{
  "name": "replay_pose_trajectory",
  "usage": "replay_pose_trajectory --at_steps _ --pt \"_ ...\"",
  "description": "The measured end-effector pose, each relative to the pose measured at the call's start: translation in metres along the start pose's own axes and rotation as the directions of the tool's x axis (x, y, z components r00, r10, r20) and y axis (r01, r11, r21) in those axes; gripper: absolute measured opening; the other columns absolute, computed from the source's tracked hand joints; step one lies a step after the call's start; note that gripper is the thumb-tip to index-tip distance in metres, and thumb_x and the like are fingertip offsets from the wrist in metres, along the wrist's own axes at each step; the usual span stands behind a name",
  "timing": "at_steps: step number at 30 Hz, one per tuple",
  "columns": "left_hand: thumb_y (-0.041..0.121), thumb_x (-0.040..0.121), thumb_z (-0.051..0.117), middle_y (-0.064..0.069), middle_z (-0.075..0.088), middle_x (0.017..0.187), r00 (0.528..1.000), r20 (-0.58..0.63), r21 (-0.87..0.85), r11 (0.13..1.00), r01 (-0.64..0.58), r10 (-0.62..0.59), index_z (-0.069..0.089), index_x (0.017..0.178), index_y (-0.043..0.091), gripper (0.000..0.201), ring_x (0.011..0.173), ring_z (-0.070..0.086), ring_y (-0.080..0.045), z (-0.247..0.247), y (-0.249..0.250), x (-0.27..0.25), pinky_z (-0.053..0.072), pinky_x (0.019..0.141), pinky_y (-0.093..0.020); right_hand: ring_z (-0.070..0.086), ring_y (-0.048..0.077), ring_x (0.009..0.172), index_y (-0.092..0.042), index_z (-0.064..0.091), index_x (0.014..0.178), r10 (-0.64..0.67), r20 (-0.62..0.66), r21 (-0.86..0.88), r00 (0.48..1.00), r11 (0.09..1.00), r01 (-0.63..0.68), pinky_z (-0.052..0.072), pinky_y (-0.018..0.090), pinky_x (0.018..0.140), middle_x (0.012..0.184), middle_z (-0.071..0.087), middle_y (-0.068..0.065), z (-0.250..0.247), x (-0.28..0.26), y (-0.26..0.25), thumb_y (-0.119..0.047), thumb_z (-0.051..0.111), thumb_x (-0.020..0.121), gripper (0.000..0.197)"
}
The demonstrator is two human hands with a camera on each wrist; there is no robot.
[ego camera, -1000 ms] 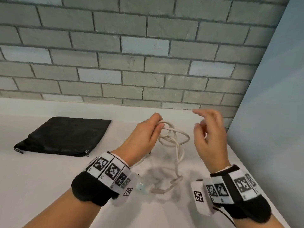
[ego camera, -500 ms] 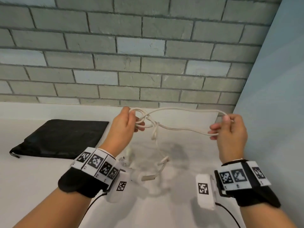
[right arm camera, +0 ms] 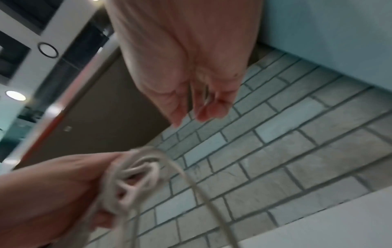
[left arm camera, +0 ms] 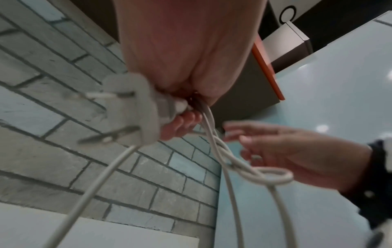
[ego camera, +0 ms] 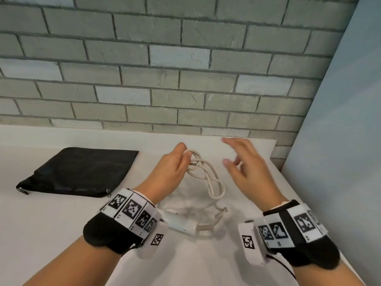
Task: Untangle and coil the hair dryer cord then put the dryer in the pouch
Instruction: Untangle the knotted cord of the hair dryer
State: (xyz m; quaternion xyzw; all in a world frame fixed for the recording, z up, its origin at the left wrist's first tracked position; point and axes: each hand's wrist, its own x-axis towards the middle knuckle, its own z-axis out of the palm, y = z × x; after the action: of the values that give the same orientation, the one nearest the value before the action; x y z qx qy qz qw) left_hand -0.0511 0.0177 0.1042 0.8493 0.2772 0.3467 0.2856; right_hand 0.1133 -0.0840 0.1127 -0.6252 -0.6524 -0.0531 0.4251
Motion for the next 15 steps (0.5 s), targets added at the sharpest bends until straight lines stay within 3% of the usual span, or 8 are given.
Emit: replay_pose_trajectory --at_steps 2,4,6,8,10,13,15 --pt "0.027 0.097 0.033 0.0 0.047 0.058 0.999 0.022 0.008 0.999 -0.035 0.035 0.03 0.07 0.025 0.027 0.052 0.042 -0.017 0.006 0.004 -0.002 0.032 0.053 -0.032 0.046 -0.002 0.075 -0.018 0.047 0.129 -0.027 0.223 -0.056 0.974 0.998 0.041 0.035 0.009 0.07 0.11 0.051 -0.004 0.011 0.004 -0.009 -0.018 0.054 0.089 0.04" --pt "0.027 0.097 0.034 -0.006 0.051 0.061 0.998 0.029 0.006 0.999 -0.049 0.049 0.031 0.071 0.024 0.026 0.056 0.046 -0.023 0.009 0.005 -0.004 0.036 0.056 -0.036 0.056 0.017 0.081 -0.011 0.056 0.115 0.021 0.295 -0.137 0.955 0.99 0.02 0.039 0.024 0.072 0.096 0.064 0.007 0.02 0.005 -0.009 -0.021 0.053 0.089 0.028" --pt "0.026 0.097 0.035 -0.007 0.053 0.063 0.999 0.019 0.033 0.998 -0.05 0.049 0.034 0.072 0.022 0.026 0.06 0.051 -0.025 0.008 0.002 -0.006 0.037 0.057 -0.033 0.06 0.026 0.074 -0.006 0.062 0.096 -0.011 0.18 -0.134 0.984 0.99 0.035 0.043 0.033 0.067 0.079 0.066 0.01 0.021 0.003 -0.006 -0.026 0.051 0.09 0.024" --pt "0.024 0.097 0.036 0.002 0.047 0.064 0.999 -0.017 0.099 0.995 -0.027 0.029 0.038 0.073 0.016 0.025 0.06 0.046 -0.017 0.005 -0.007 -0.006 0.029 0.054 -0.027 0.058 0.023 0.062 -0.006 0.063 0.083 -0.077 -0.008 -0.102 0.997 0.992 0.076 0.046 0.034 0.061 0.068 0.064 0.007 0.012 0.001 -0.002 -0.029 0.048 0.088 0.028" --pt "0.024 0.096 0.037 0.004 0.043 0.069 0.999 -0.041 0.149 0.989 0.021 -0.015 0.041 0.075 0.014 0.023 0.065 0.041 -0.014 0.003 -0.015 -0.003 0.025 0.055 -0.025 0.056 0.019 0.059 -0.007 0.061 0.082 -0.113 -0.167 -0.063 0.98 0.993 0.103 0.043 0.028 0.058 0.066 0.061 0.003 0.005 0.0 -0.002 -0.027 0.047 0.089 0.026" --pt "0.027 0.096 0.038 0.003 0.045 0.07 0.995 -0.056 0.176 0.981 0.087 -0.078 0.044 0.077 0.014 0.023 0.065 0.043 -0.014 0.004 -0.014 0.001 0.031 0.054 -0.017 0.055 0.017 0.06 -0.006 0.06 0.083 -0.102 -0.286 -0.026 0.953 0.995 0.099 0.041 0.024 0.057 0.068 0.059 0.002 0.006 -0.005 -0.007 -0.022 0.046 0.089 0.022" --pt "0.026 0.095 0.041 0.0 0.052 0.071 0.975 -0.077 0.019 0.977 0.211 -0.209 0.046 0.079 0.01 0.023 0.062 0.052 -0.016 0.005 -0.011 0.004 0.043 0.055 -0.02 0.052 0.011 0.062 -0.006 0.06 0.084 -0.095 -0.289 -0.007 0.952 0.995 0.097 0.041 0.018 0.057 0.069 0.059 0.0 0.01 -0.008 -0.009 -0.02 0.048 0.089 0.019"
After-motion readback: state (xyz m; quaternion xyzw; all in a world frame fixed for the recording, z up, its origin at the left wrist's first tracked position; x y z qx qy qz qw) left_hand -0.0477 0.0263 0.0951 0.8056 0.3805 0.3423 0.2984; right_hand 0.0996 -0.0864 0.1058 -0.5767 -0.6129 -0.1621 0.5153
